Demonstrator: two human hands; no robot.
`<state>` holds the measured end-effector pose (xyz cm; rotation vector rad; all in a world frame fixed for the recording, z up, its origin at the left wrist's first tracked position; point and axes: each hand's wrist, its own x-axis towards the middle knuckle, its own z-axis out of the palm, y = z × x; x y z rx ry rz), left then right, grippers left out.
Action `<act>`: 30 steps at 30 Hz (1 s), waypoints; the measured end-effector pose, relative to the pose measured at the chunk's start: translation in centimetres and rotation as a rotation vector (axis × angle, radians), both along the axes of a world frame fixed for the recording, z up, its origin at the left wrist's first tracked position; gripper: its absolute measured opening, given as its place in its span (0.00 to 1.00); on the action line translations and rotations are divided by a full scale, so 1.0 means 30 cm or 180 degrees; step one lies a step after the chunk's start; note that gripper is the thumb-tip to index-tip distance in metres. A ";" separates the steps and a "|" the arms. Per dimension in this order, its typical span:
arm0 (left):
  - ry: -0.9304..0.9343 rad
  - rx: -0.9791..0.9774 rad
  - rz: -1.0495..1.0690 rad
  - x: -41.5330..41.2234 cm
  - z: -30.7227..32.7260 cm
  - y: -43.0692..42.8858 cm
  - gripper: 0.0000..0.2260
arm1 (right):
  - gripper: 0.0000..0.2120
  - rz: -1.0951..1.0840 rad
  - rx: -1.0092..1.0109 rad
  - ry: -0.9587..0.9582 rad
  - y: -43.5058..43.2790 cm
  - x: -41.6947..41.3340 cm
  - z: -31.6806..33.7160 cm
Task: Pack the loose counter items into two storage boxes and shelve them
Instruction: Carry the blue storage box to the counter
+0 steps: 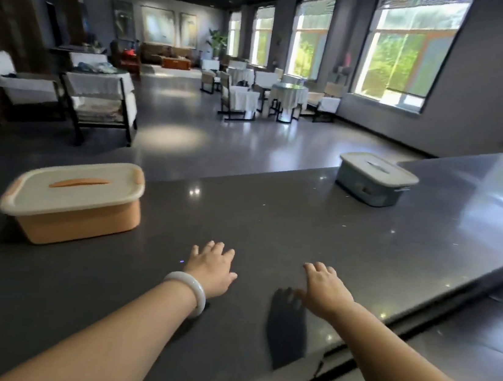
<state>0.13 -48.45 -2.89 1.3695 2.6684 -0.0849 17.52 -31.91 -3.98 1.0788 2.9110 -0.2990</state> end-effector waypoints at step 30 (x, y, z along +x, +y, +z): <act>0.0463 -0.0088 -0.0512 0.399 0.023 1.772 0.27 | 0.30 -0.0184 0.0415 -0.0242 1.671 0.520 0.066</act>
